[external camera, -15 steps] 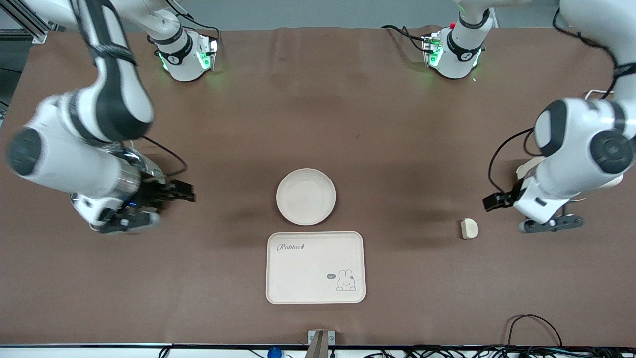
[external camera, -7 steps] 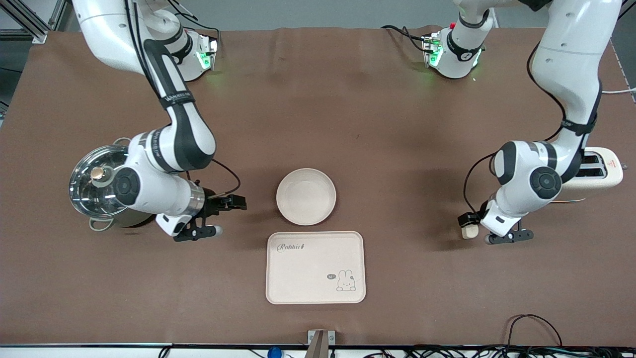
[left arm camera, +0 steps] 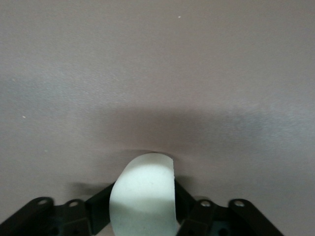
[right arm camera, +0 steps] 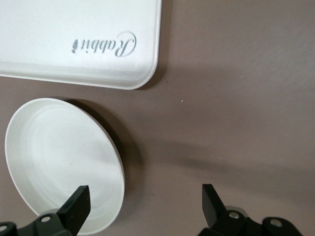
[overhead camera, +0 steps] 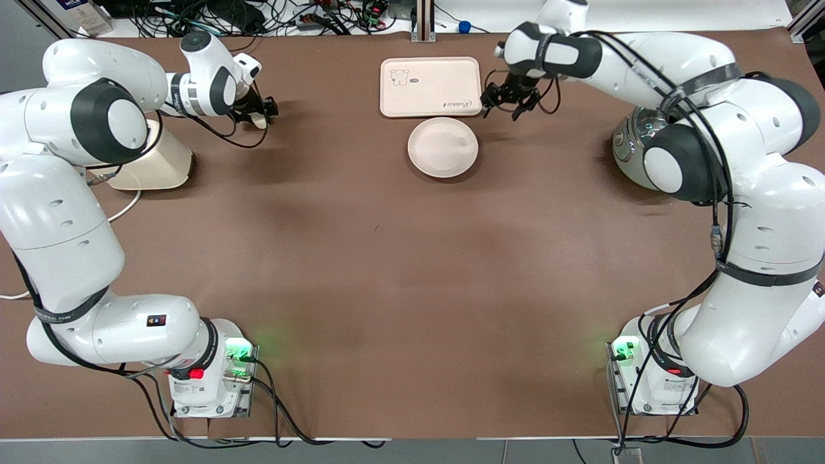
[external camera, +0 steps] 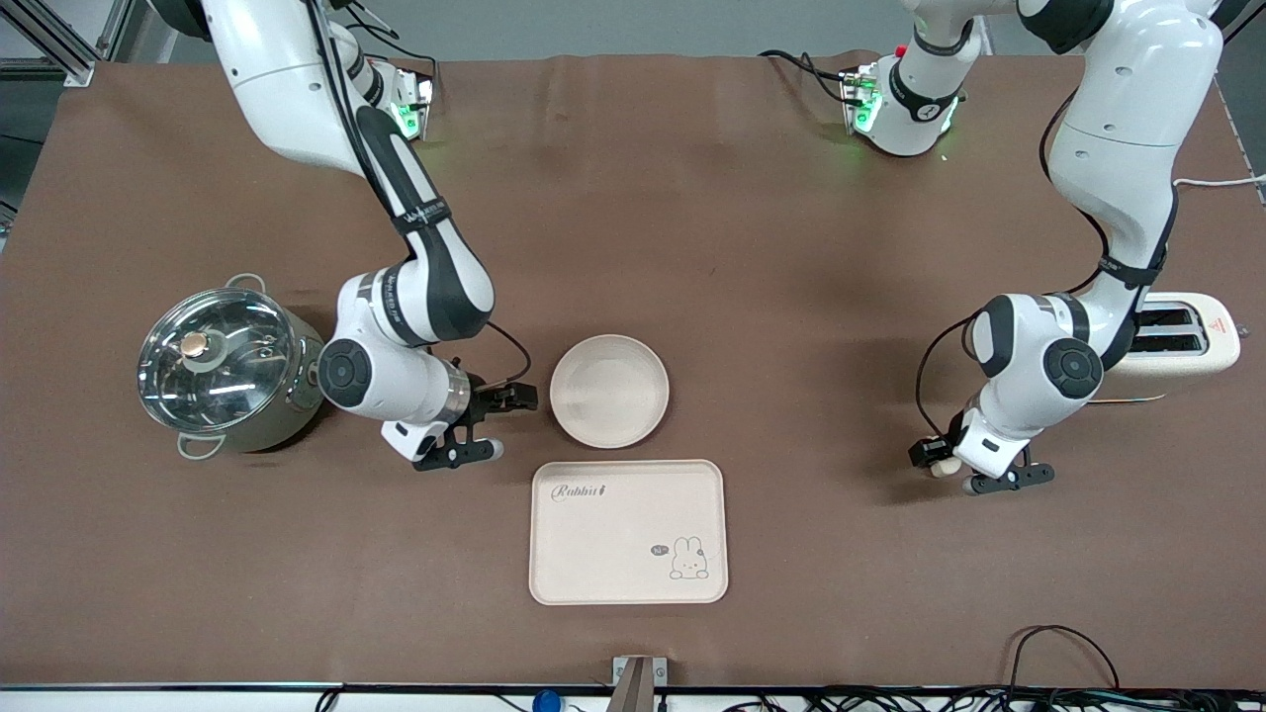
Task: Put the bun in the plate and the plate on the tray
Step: 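Grasp the bun with the left gripper while the right gripper grips the plate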
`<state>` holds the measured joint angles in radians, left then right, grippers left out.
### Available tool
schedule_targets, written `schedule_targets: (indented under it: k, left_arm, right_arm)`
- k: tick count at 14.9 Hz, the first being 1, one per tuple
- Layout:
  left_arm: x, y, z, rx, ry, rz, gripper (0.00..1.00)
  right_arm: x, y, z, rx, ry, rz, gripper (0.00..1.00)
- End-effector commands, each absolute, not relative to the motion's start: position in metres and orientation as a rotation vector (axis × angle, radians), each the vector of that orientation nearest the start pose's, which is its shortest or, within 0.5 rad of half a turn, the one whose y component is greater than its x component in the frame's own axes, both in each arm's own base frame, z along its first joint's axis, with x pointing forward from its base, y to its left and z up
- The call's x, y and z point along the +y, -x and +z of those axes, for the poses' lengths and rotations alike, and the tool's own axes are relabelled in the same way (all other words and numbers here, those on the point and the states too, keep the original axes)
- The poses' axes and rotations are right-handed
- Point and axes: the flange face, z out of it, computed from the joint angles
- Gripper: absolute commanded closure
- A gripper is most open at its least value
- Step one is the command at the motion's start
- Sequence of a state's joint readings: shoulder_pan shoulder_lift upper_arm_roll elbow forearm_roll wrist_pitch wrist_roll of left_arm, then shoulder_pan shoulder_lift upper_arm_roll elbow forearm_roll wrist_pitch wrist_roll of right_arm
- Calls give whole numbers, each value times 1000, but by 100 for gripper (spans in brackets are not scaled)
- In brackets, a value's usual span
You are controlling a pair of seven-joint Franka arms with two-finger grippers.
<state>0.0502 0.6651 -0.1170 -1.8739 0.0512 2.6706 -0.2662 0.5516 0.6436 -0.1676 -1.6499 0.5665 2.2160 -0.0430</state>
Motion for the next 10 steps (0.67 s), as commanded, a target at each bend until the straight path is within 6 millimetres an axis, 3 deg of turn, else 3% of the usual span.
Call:
schedule_targets:
  k: [1,3,5,7,10]
  left_arm:
    - [-69,-647,179,-395,3220,-216,85]
    - [-97,-645,195,-459,3238,-175,85]
    - [-140,-641,212,-547,3264,-116,85]
    - [-204,-633,231,-660,3303,-75,85]
    - [-310,-604,243,-786,3309,-36,84]
  right_arm:
    - [294,-596,220,-75,2789,156,0]
    - [306,-588,216,-71,2783,127,0]
    - [315,-579,209,-24,2764,96,0]
    - [327,-566,201,-36,2778,55,0]
    - [335,-553,190,-66,2797,35,0]
